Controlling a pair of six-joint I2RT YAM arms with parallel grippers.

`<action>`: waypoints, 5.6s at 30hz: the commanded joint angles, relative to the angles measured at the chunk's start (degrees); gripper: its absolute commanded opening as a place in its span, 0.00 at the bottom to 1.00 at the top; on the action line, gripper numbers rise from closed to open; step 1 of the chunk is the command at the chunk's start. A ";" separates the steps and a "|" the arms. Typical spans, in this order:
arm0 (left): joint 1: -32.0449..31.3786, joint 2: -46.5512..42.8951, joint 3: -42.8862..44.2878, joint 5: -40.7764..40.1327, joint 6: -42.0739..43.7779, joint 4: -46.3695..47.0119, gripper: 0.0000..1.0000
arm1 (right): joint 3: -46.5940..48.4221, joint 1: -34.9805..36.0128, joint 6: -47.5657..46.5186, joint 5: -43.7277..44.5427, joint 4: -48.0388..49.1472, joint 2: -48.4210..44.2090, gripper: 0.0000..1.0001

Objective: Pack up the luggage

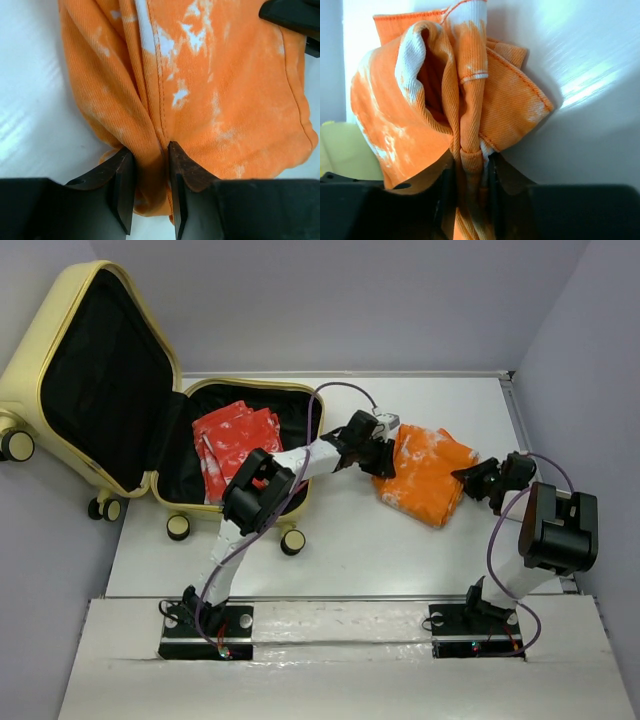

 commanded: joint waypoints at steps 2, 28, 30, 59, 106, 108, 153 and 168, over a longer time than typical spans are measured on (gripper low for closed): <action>-2.98 -5.19 -11.91 4.89 -4.35 4.96 0.15 | -3.93 1.41 1.86 -5.91 3.31 0.64 0.16; 1.75 -30.76 -10.53 0.93 -4.71 -2.49 0.06 | 6.41 10.18 4.58 -11.64 -9.16 -27.83 0.07; 3.33 -33.40 -8.35 0.85 -3.92 -6.17 0.06 | 10.79 12.47 5.02 -10.49 -10.22 -27.58 0.07; 47.73 -76.91 -32.69 -25.26 -2.95 -19.11 0.99 | 79.99 54.58 -8.68 8.67 -34.83 29.91 0.99; 53.00 -64.17 -22.05 -89.08 5.84 -26.50 0.81 | 2.91 54.58 -21.35 9.81 -25.34 -46.82 0.52; 53.35 -63.12 -20.29 -86.45 6.18 -25.98 0.55 | 2.56 54.58 -21.00 9.73 -25.34 -46.47 0.52; 4.75 -83.95 -20.56 1.24 12.53 -24.66 0.99 | 7.92 54.58 -13.26 28.89 -29.91 -39.71 0.45; 42.43 -52.59 -3.86 -32.73 2.24 -24.47 0.06 | 7.66 54.58 -16.69 25.46 -27.45 -35.66 0.07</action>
